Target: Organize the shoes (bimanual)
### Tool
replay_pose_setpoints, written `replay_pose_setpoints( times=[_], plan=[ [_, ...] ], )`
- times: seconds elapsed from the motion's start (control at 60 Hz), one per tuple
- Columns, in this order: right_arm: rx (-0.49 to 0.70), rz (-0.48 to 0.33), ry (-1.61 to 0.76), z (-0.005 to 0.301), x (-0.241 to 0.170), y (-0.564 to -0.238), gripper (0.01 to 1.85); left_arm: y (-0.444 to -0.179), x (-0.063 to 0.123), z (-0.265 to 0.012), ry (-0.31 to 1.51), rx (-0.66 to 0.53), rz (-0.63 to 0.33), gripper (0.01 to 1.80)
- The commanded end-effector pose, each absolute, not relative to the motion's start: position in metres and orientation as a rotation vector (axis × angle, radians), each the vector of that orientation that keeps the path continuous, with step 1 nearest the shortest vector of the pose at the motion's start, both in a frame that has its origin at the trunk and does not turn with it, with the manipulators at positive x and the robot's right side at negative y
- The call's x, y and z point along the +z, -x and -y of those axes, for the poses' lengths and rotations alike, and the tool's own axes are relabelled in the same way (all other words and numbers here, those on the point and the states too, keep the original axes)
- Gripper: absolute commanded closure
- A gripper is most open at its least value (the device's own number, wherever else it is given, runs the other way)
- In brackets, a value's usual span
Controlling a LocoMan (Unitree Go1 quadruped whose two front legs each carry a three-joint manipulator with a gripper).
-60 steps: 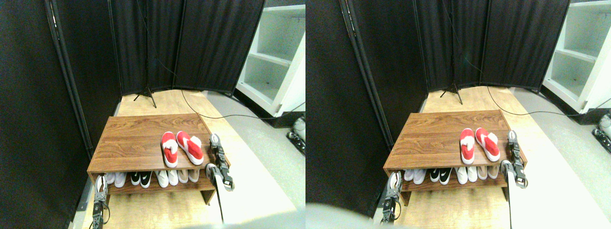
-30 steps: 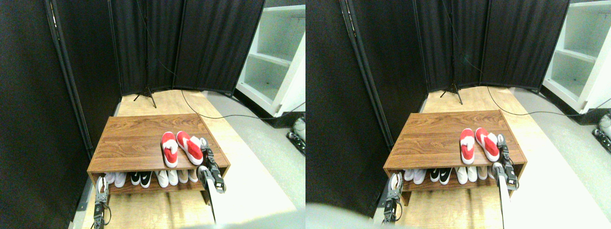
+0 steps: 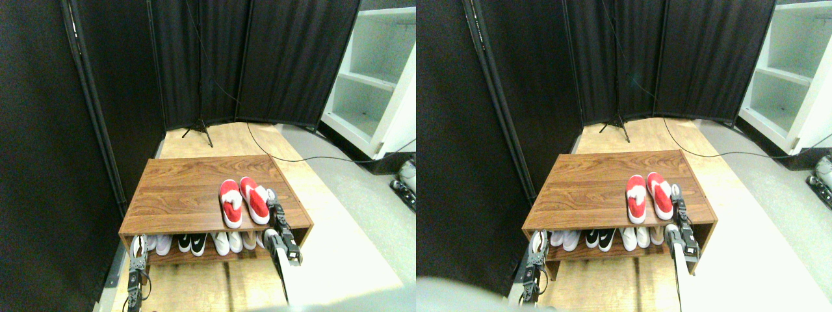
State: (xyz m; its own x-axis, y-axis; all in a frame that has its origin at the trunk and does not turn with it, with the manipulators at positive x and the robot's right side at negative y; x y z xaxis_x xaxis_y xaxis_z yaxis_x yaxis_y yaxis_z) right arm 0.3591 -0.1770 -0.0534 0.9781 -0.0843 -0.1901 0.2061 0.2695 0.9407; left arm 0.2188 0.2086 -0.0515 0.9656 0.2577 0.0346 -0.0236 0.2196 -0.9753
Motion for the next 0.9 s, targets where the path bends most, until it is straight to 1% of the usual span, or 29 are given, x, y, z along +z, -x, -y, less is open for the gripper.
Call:
replay_pose_setpoints(
  times=[0.017,0.117,0.2,0.3,0.45,0.55,0.6,0.733,0.833,0.9],
  plan=[
    [-0.159,-0.122,-1.272,0.168,-0.050,-0.359,1.85,-0.222,-0.045,-0.208,1.337,0.159,0.242,1.75],
    [-0.134,-0.125,-1.278,0.166,-0.051,-0.358,1.85,-0.222,-0.045,-0.209,1.332,0.160,0.242,1.75],
    [-0.147,-0.137,-1.305,0.162,-0.050,-0.355,1.85,-0.222,-0.046,-0.210,1.336,0.161,0.243,1.74],
    [-0.148,-0.142,-1.274,0.157,-0.049,-0.351,1.85,-0.222,-0.047,-0.210,1.338,0.157,0.241,1.74],
    [-0.145,-0.183,-1.362,0.149,-0.048,-0.347,1.85,-0.222,-0.046,-0.210,1.333,0.156,0.245,1.74],
    [-0.113,-0.190,-1.313,0.142,-0.047,-0.344,1.85,-0.220,-0.045,-0.210,1.336,0.154,0.245,1.73],
    [-0.113,-0.199,-1.341,0.139,-0.047,-0.343,1.85,-0.220,-0.045,-0.210,1.339,0.153,0.246,1.73],
    [-0.130,-0.196,-1.347,0.136,-0.047,-0.339,1.85,-0.217,-0.046,-0.213,1.335,0.152,0.254,1.74],
    [-0.133,-0.189,-1.335,0.142,-0.049,-0.340,1.85,-0.215,-0.047,-0.213,1.336,0.145,0.255,1.74],
    [-0.117,-0.173,-1.272,0.147,-0.050,-0.341,1.85,-0.215,-0.048,-0.214,1.338,0.147,0.256,1.73]
  ],
)
